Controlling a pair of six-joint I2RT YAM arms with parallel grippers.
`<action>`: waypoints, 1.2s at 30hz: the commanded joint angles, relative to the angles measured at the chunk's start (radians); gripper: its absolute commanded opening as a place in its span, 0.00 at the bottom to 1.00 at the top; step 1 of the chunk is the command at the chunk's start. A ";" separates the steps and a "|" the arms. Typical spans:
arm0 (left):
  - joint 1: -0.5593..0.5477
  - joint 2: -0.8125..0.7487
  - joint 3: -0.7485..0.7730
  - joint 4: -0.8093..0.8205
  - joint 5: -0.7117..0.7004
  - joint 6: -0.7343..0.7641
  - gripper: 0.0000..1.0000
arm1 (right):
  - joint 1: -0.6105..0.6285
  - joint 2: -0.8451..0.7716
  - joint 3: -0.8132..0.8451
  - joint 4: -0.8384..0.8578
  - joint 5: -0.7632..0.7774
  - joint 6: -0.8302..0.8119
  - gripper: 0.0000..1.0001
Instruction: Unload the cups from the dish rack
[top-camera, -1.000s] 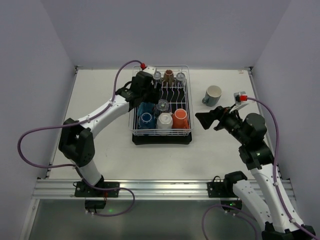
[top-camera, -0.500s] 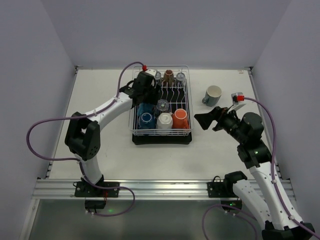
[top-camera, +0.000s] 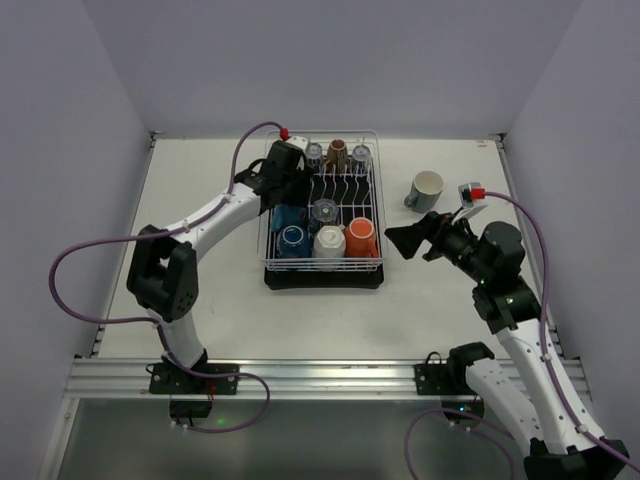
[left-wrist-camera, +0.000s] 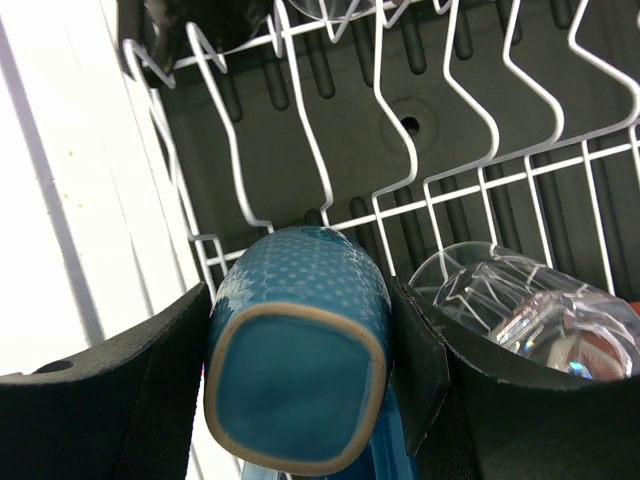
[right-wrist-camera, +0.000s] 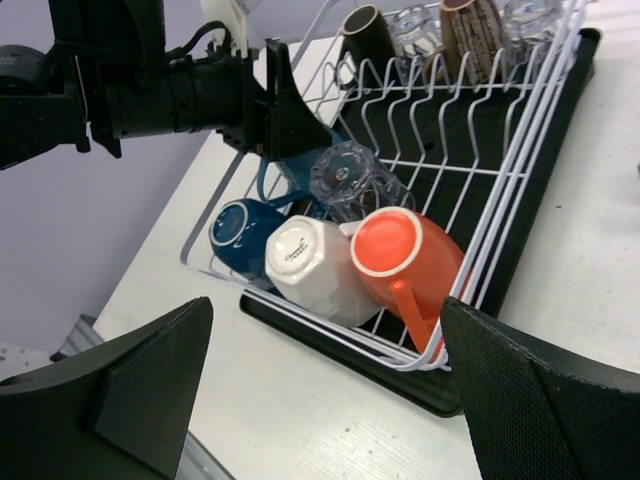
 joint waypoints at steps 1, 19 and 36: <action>0.012 -0.125 0.057 0.017 -0.011 0.008 0.13 | 0.005 0.030 -0.012 0.104 -0.101 0.055 0.98; 0.013 -0.480 -0.090 0.240 0.296 -0.209 0.06 | 0.171 0.324 -0.020 0.633 -0.146 0.361 0.87; 0.010 -0.699 -0.506 0.748 0.670 -0.579 0.01 | 0.281 0.550 0.083 0.900 -0.248 0.446 0.71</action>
